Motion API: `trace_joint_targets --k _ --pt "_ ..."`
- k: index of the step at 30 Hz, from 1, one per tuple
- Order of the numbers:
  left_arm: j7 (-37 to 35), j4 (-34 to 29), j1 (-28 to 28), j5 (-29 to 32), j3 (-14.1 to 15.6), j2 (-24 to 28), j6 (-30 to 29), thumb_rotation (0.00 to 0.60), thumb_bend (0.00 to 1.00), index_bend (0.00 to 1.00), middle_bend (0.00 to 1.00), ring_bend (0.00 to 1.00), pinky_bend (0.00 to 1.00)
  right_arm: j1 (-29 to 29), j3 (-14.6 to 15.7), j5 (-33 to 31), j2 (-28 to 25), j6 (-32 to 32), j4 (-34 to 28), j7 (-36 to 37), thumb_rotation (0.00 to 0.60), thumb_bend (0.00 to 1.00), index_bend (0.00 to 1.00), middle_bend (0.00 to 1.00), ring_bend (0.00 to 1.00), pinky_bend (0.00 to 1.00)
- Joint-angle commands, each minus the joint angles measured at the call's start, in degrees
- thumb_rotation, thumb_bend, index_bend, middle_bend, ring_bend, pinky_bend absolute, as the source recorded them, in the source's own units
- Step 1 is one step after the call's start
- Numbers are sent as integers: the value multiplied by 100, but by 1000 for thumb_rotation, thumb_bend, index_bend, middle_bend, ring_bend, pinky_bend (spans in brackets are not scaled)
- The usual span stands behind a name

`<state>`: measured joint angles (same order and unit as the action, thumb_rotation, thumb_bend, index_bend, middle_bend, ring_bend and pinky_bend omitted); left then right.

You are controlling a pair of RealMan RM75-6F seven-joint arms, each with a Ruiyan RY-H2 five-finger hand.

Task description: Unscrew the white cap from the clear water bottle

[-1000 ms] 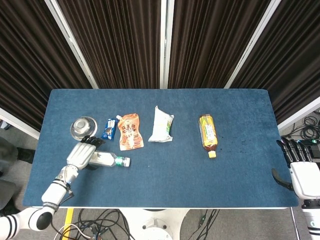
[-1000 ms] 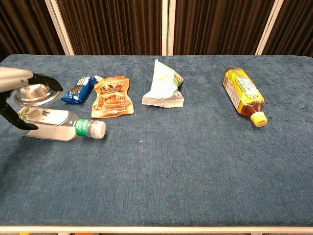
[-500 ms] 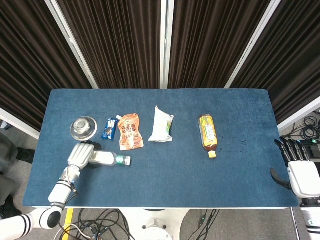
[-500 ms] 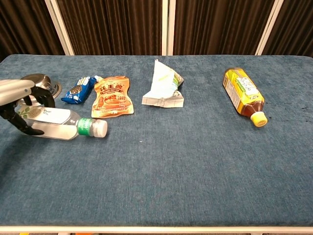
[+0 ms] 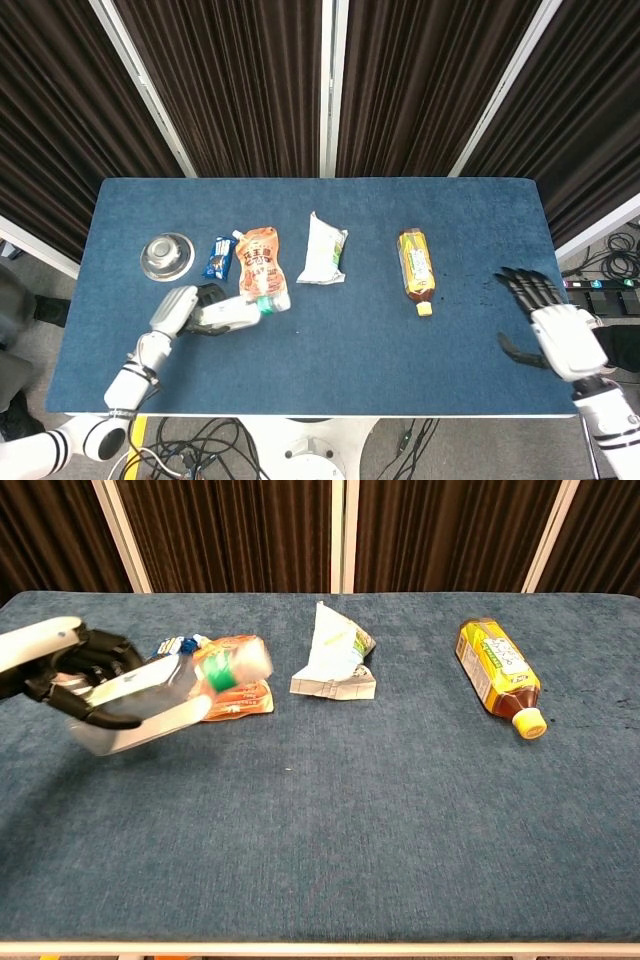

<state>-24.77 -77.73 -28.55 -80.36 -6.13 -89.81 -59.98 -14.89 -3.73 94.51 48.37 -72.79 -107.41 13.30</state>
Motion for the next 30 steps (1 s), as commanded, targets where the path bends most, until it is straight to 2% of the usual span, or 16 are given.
trace_joint_targets --k 1,6,14,22,30 --pt "-1011 -254 -156 -732 64 -127 -240 600 207 654 593 501 582 -652 -175 206 -428 733 -639 288 600 287 77 39 0 0" --pt "-1002 -311 -354 -775 11 -407 -184 600 207 654 591 500 580 -1172 -499 -331 -268 1335 -1166 -668 600 180 186 64 0 0" --pt "-723 -527 -556 -610 -165 -669 -134 600 207 654 589 500 579 -1936 -774 -1524 92 2255 -1544 -1589 600 108 245 63 0 0" --pt "-553 -722 -709 -376 -360 -718 -64 600 207 654 588 499 579 -2358 -773 -2230 502 2448 -1646 -2401 600 101 247 57 0 0" --pt "-390 -827 -751 -391 -300 -695 -98 600 207 655 586 498 576 -2433 -710 -2334 596 2377 -1703 -2484 600 101 247 55 0 0"
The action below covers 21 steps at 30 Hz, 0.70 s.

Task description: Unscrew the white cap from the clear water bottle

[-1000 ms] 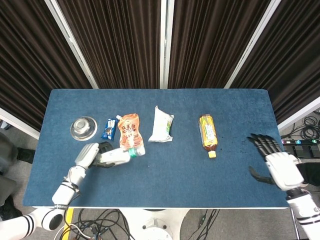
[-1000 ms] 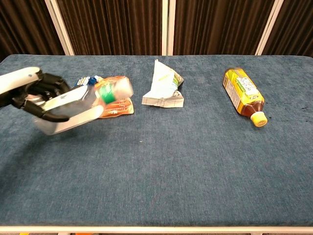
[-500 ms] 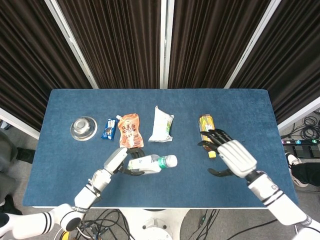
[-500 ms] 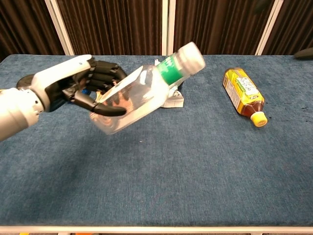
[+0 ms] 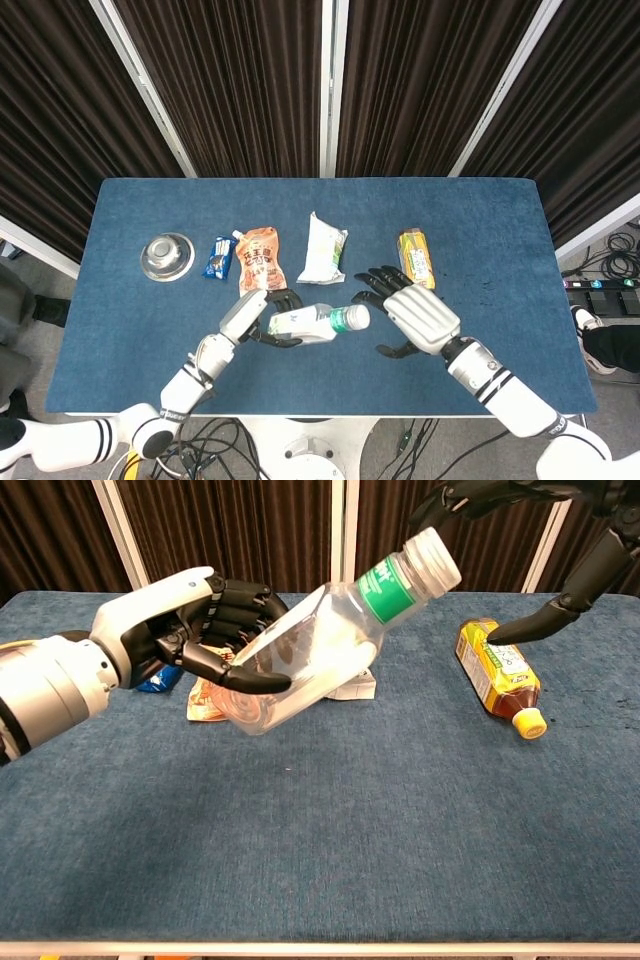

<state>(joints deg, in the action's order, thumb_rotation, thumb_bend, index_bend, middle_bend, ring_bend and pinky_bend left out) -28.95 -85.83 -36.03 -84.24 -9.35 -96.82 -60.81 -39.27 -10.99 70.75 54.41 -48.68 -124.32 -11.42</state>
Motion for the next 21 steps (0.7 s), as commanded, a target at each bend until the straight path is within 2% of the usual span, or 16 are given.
trace_joint_targets --k 1,21 --pt "34 -24 1 4 35 6 -21 600 207 654 586 498 577 23 30 89 -16 -78 -26 -13 600 101 247 55 0 0" --pt "-40 -57 -15 61 117 74 -51 600 207 655 585 498 573 154 244 597 -321 -181 -247 255 600 101 247 55 0 0"
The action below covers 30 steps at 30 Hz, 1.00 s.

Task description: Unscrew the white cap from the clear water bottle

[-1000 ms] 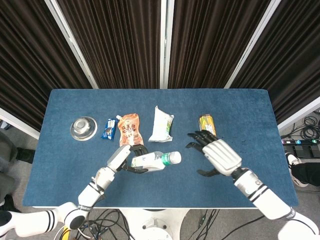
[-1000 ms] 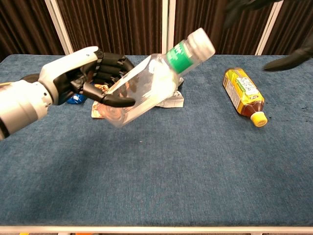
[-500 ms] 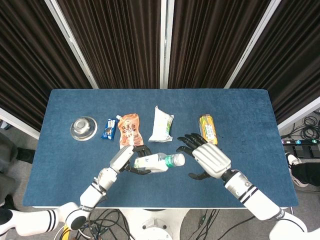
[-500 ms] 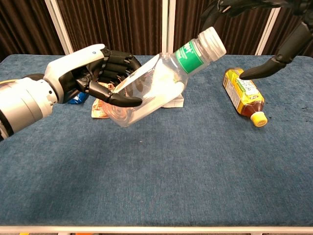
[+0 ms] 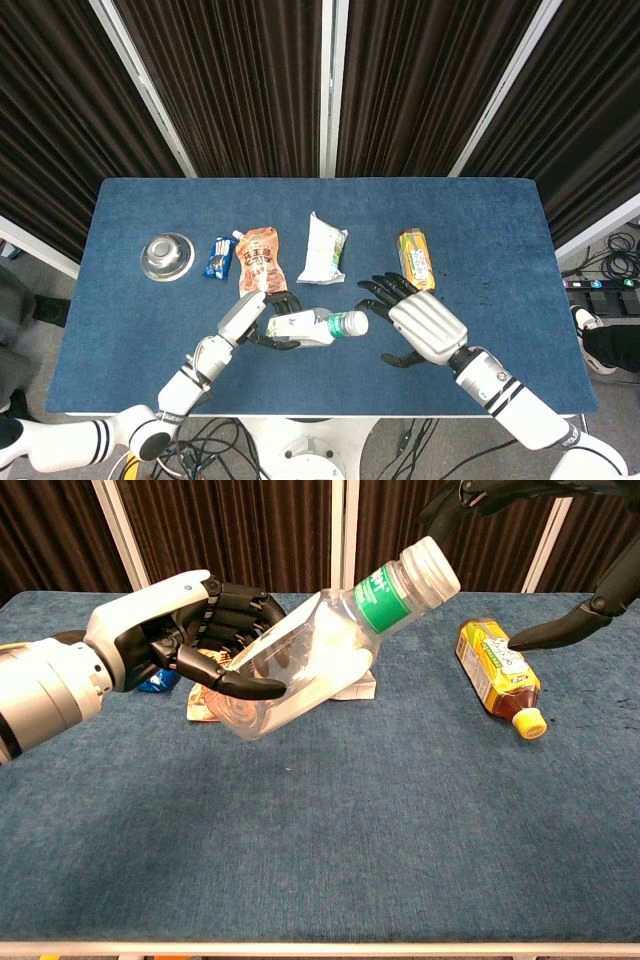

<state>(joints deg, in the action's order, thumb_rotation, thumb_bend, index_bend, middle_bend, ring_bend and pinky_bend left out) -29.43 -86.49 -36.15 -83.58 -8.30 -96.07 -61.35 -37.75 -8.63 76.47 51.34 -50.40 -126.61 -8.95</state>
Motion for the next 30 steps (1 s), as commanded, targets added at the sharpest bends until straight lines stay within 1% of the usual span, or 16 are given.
trace_joint_targets --k 1,14,20,25,30 --pt "11 12 -4 -8 20 -2 1 600 207 655 584 498 573 1 9 43 -16 -17 -24 7 600 101 247 55 0 0" --pt "-32 26 -18 -13 46 24 -13 600 206 655 581 497 571 -12 81 244 -17 -38 -144 -45 600 101 247 54 0 0" --pt "-19 19 -37 -45 74 33 -8 600 206 655 580 496 570 0 27 223 110 -208 -54 -83 600 101 249 53 0 0" --pt "-19 12 -33 -31 75 39 -25 600 206 655 580 496 549 14 0 191 163 -287 22 -7 600 101 224 51 0 0" --pt "-36 -1 -28 -24 61 71 -51 600 207 655 580 496 548 53 58 127 112 -272 89 23 600 101 213 50 0 0"
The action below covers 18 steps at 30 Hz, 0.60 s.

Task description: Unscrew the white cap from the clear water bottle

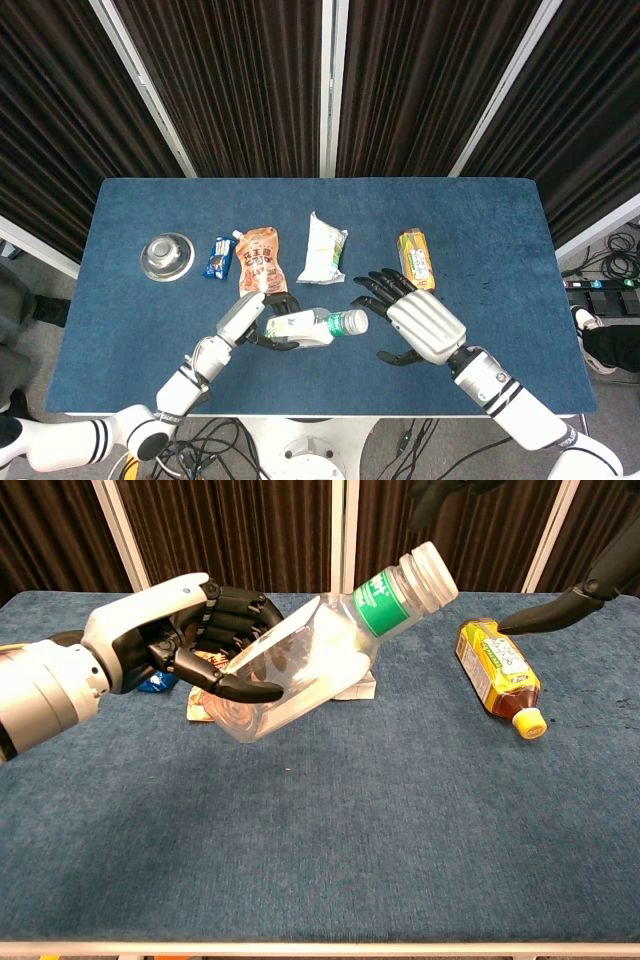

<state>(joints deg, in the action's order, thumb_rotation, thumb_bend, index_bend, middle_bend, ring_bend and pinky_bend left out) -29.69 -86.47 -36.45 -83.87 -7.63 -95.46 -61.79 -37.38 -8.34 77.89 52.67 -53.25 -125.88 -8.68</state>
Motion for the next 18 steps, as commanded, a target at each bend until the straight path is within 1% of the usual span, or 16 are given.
trace_joint_targets --k 1,7,18 --pt "-16 -5 3 9 -7 15 -8 600 206 655 580 496 548 25 49 -21 -35 25 20 -3 600 101 213 50 0 0" --pt "-30 -14 12 21 5 20 -14 600 206 656 580 496 548 63 145 9 -73 85 42 29 600 101 213 50 0 0" --pt "24 -16 -25 26 5 0 22 600 207 659 580 496 548 70 134 205 -84 43 16 111 600 101 213 49 0 0"
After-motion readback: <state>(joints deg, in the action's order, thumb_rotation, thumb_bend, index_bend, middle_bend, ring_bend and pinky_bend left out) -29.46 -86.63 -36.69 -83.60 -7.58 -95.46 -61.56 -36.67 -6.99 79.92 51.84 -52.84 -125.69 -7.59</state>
